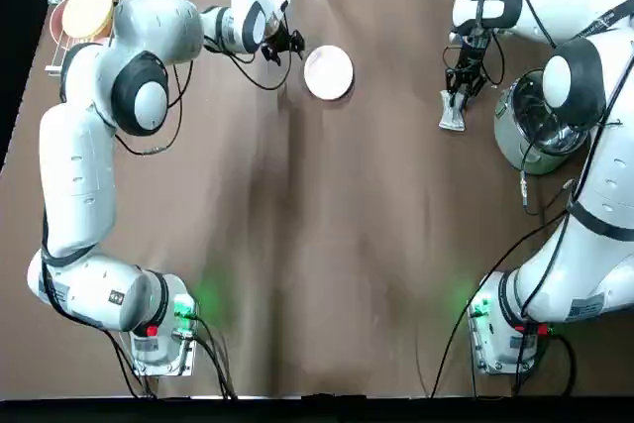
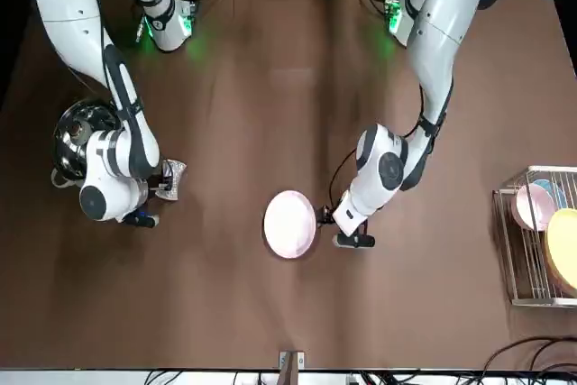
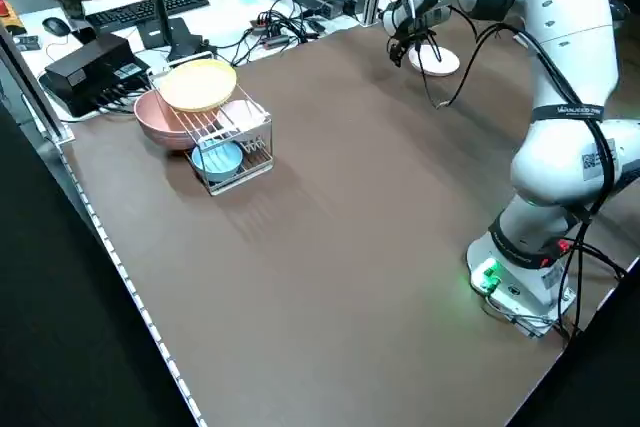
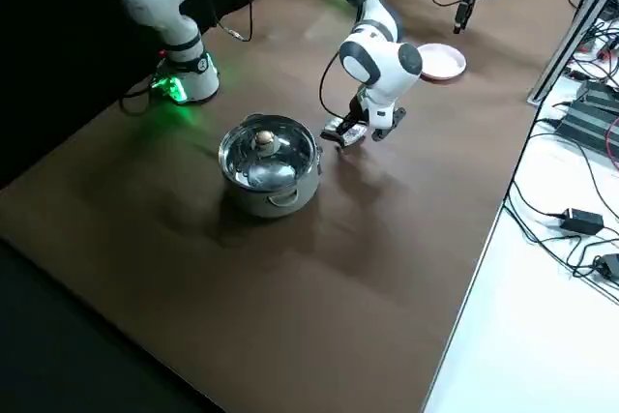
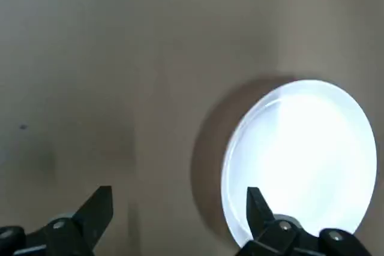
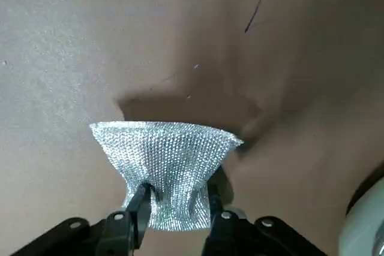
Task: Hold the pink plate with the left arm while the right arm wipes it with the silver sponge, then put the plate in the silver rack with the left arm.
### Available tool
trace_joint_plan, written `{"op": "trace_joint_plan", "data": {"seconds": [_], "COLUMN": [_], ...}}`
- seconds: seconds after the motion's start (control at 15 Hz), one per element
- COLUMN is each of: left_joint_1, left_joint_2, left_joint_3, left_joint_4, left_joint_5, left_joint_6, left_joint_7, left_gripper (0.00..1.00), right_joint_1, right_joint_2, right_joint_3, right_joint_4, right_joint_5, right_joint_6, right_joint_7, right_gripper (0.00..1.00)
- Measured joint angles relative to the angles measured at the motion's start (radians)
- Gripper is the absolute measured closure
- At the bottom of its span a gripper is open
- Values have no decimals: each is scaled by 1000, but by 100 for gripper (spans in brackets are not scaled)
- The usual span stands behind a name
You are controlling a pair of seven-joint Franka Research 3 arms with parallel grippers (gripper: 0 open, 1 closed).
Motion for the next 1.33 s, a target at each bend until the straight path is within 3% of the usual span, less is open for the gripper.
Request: {"op": "trace_joint_plan", "data": {"seconds": [0.2,0.27,0.4,0.6,0.67,0.8,0.93,1.07,1.33], "left_joint_1": [6,7,9,9,10,10,11,11,5], "left_joint_2": [32,40,53,77,96,104,106,106,117], "left_joint_3": [-29,-36,-46,-53,-60,-61,-63,-66,-72], "left_joint_4": [21,26,29,34,48,57,65,72,92], "left_joint_5": [0,0,-8,-43,-48,-48,-48,-48,-48], "left_joint_6": [4,5,5,5,5,5,5,5,4], "left_joint_7": [36,39,46,78,81,81,82,82,83], "left_gripper": [2,2,2,6,8,27,31,49,60], "right_joint_1": [1,1,2,3,3,4,5,6,5], "right_joint_2": [5,7,9,10,10,10,10,10,10], "right_joint_3": [1,2,3,4,4,4,5,5,4], "right_joint_4": [0,0,0,0,1,2,5,23,92], "right_joint_5": [0,0,0,1,1,1,1,1,1], "right_joint_6": [0,0,0,-1,-1,-2,-12,-58,-180], "right_joint_7": [0,0,0,2,22,40,47,51,52], "right_gripper": [55,61,65,94,97,98,98,98,98]}}
